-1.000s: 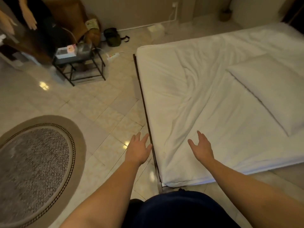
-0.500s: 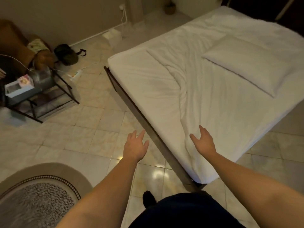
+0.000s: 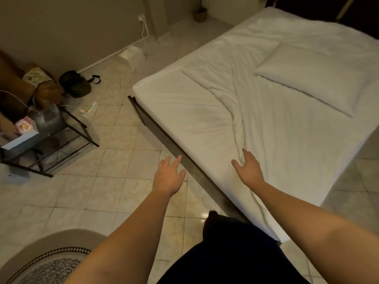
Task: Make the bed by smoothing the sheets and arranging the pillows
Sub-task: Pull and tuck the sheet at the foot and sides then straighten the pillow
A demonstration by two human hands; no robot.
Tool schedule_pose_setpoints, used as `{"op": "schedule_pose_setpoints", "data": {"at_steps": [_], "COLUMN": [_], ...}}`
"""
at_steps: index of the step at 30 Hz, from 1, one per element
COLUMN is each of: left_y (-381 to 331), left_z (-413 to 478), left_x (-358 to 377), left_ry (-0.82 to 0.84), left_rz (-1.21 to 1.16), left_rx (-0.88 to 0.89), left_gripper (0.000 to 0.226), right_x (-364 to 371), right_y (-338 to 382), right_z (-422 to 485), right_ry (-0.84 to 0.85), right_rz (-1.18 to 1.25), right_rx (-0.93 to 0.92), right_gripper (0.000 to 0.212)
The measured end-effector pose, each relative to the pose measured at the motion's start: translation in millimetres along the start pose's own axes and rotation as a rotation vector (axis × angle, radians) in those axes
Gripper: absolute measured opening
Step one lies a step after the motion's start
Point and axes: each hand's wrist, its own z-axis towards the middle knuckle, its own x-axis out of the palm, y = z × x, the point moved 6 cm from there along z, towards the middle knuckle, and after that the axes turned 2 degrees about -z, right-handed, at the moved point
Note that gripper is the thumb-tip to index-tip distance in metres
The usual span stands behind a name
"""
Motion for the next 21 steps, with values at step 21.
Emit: {"op": "schedule_pose_setpoints", "data": {"at_steps": [21], "left_y": [-30.4], "left_z": [347.0], "left_x": [-113.1], "left_ry": [0.126], "left_rz": [0.151], "left_rx": [0.133], "left_gripper": [0.064], "right_x": [28.0], "right_y": [89.5], "right_z": [254.3], "right_ry": [0.019], "right_rz": [0.021], "right_rx": [0.163], "right_gripper": [0.079]}}
